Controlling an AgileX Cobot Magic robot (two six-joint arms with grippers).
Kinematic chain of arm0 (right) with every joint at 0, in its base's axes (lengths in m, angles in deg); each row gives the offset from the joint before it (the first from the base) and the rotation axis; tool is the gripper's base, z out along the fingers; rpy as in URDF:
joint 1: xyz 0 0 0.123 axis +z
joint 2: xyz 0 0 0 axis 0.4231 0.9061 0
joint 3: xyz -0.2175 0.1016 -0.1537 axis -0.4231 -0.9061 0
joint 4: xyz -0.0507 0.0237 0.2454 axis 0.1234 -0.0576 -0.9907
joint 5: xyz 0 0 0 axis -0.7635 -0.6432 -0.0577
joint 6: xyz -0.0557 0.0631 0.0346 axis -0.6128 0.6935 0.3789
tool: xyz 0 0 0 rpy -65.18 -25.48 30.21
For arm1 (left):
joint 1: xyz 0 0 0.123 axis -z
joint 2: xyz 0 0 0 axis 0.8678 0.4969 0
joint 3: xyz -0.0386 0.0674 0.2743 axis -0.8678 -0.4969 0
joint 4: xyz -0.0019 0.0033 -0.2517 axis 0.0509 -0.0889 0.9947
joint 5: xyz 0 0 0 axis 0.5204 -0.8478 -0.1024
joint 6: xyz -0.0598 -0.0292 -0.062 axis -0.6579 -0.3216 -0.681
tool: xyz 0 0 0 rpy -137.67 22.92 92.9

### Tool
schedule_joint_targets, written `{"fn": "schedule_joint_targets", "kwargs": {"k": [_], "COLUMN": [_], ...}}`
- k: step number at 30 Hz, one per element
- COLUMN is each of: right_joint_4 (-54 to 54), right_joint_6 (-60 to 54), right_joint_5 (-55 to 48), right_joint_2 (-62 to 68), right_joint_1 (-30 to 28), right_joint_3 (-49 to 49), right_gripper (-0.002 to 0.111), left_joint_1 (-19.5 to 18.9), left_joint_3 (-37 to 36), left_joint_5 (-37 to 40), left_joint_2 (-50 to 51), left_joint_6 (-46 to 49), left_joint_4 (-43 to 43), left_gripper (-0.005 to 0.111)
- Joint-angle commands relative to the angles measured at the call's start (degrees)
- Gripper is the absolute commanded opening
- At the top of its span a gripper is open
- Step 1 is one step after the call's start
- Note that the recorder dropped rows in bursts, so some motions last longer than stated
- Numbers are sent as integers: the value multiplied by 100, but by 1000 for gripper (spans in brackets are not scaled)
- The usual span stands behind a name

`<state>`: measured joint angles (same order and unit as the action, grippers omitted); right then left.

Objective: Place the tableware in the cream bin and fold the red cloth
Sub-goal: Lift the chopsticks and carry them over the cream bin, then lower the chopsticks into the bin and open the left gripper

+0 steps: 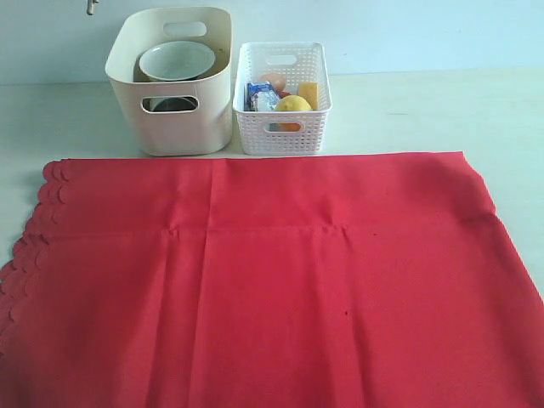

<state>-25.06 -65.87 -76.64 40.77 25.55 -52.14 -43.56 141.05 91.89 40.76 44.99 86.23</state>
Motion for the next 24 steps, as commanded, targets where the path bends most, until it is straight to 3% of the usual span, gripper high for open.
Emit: {"fn": "schedule_joint_targets", "kwargs": {"k": [1,12,24], "right_joint_4": [0,0,0], "right_joint_6": [0,0,0], "right_joint_5": [72,72,72], "right_joint_2": [-34,-34,-34], "right_joint_1": [-20,-20,-20], "right_joint_3": [-26,-26,-26], "right_gripper": [0,0,0], "left_joint_1": [-70,-70,-70], "left_joint_3": [10,10,10], "left_joint_5": [-535,-2268,-2329], "left_joint_2": [267,1182,2058], "left_joint_6": [-33,-33,-33], "left_joint_4": [162,162,599], "left_gripper": [0,0,0]}}
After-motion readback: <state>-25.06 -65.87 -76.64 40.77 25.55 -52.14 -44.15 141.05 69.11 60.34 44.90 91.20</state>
